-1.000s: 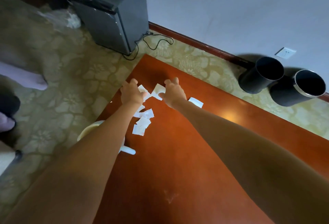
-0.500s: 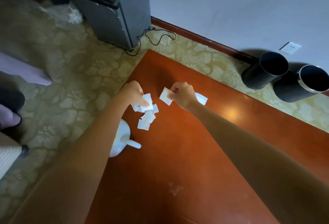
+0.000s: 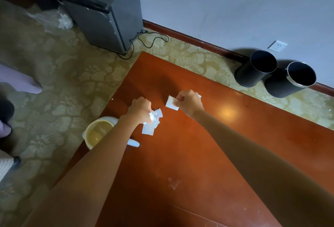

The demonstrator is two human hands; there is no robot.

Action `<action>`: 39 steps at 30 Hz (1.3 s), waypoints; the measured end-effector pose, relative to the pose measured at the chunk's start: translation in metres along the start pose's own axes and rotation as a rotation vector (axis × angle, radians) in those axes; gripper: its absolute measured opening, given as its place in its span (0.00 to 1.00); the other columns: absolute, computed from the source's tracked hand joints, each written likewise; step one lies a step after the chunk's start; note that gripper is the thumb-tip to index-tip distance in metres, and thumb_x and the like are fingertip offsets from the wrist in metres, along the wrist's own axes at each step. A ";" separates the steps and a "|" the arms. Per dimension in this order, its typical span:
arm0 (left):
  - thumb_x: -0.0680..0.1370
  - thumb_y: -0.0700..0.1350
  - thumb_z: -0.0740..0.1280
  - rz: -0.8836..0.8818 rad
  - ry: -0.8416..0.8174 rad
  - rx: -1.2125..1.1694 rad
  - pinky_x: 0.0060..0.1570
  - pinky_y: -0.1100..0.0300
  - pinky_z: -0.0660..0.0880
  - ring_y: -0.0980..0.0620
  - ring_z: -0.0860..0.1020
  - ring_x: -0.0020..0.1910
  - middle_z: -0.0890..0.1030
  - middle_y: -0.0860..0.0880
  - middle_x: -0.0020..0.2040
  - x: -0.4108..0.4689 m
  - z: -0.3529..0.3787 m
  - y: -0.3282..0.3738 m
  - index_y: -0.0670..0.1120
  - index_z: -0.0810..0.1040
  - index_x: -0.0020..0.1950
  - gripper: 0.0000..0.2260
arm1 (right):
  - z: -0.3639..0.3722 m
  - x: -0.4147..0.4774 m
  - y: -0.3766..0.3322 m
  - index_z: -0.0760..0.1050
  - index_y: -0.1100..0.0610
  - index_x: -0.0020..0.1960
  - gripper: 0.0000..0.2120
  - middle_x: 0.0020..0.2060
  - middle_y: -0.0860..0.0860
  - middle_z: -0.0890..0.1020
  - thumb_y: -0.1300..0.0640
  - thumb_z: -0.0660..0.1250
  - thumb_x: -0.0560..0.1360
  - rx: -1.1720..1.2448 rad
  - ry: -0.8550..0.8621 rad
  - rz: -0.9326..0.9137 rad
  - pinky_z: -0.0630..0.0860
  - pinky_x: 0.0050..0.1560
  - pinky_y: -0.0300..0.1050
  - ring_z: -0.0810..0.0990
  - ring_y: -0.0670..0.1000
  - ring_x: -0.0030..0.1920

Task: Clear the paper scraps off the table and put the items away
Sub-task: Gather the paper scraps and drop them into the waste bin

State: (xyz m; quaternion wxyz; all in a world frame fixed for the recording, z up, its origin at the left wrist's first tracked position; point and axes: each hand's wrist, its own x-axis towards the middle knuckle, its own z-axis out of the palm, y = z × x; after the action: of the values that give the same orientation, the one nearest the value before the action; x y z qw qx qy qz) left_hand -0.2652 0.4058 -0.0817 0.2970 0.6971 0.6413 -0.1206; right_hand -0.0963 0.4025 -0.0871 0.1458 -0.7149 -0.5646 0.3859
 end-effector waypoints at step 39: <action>0.71 0.36 0.71 -0.041 0.045 -0.185 0.50 0.56 0.76 0.41 0.79 0.56 0.80 0.38 0.58 -0.038 0.028 0.033 0.38 0.77 0.61 0.19 | -0.040 -0.058 0.091 0.68 0.57 0.65 0.26 0.52 0.58 0.78 0.66 0.70 0.69 0.091 -0.009 0.295 0.76 0.40 0.45 0.77 0.56 0.49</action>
State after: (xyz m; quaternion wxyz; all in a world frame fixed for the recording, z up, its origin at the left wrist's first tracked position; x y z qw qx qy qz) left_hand -0.2330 0.3583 -0.0745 0.3431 0.6560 0.6703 -0.0510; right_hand -0.0086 0.3293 -0.0972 0.1175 -0.7810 -0.4359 0.4315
